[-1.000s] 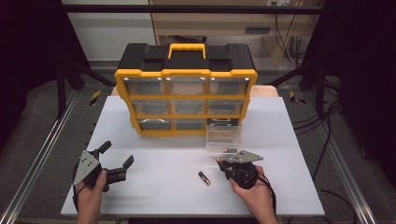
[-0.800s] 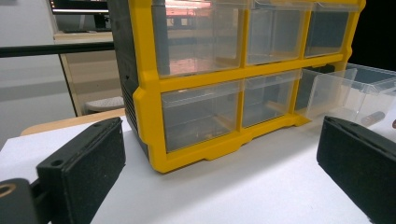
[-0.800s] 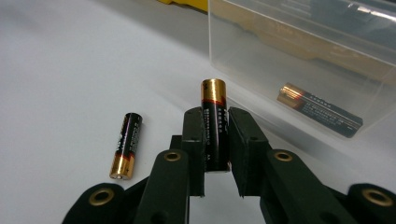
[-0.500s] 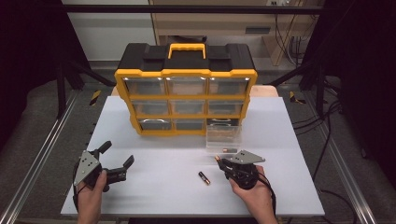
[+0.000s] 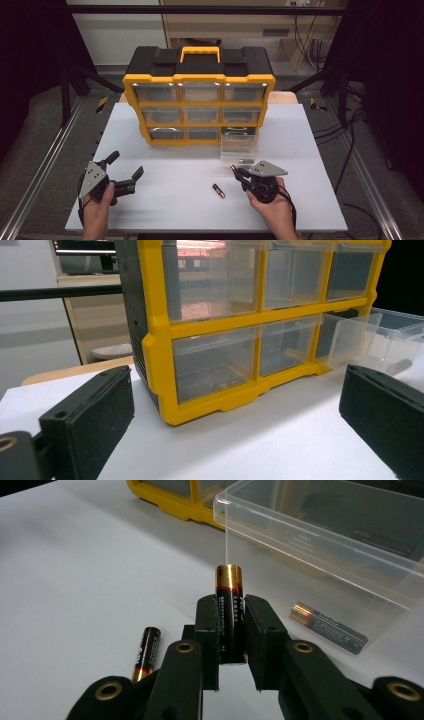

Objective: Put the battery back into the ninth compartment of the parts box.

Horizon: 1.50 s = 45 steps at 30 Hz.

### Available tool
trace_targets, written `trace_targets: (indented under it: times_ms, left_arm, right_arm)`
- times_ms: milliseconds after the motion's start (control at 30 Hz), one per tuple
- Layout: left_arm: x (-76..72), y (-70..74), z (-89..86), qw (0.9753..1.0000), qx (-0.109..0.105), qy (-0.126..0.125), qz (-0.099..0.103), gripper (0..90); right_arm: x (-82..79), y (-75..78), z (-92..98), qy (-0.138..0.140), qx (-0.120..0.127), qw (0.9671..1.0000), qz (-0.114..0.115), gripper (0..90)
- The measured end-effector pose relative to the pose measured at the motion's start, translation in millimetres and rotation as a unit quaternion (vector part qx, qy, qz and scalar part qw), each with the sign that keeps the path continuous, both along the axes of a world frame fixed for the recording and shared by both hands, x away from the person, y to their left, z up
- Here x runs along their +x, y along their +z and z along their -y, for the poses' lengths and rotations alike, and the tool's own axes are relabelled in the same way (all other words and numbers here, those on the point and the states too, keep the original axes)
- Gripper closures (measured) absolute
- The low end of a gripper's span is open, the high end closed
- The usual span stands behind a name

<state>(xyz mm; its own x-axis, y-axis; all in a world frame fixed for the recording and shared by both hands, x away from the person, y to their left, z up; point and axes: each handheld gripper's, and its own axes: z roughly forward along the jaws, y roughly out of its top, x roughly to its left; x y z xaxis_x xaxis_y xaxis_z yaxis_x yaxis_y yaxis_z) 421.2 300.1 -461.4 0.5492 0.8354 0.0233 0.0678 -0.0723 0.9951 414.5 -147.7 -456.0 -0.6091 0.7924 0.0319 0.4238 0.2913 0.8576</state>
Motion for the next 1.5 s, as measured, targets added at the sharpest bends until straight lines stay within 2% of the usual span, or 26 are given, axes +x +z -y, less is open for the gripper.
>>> trace_targets:
  times_ms: [433,733,900,1067,1267,1500]
  left_arm:
    - [0.0,0.0,-0.2,1.0000,0.000,0.001,0.000,0.8]
    - [-0.5,0.4,-1.8,1.0000,0.000,0.004,0.002,0.8]
    - [-0.6,0.1,-4.5,1.0000,-0.003,0.009,0.000,0.8]
    - [-0.9,0.4,-5.4,0.9999,-0.004,0.009,0.003,0.8]
    - [-1.0,0.7,-6.1,0.9999,-0.004,0.010,0.002,0.8]
    - [-1.3,1.1,-6.7,0.9999,-0.006,0.011,0.003,0.8]
  right_arm:
    - [-1.8,6.5,2.0,-0.006,0.005,0.9999,0.014,77.1]
    - [-2.8,17.9,0.2,-0.005,0.012,0.9996,0.026,77.1]
    - [-3.0,31.3,-1.6,-0.001,0.011,0.9990,0.043,77.1]
    - [-0.8,37.9,-3.7,0.000,0.013,0.9988,0.047,77.1]
    - [4.7,53.3,-5.8,0.003,0.009,0.9982,0.060,77.1]
    - [19.5,73.8,-1.8,-0.001,0.012,0.9973,0.072,77.1]
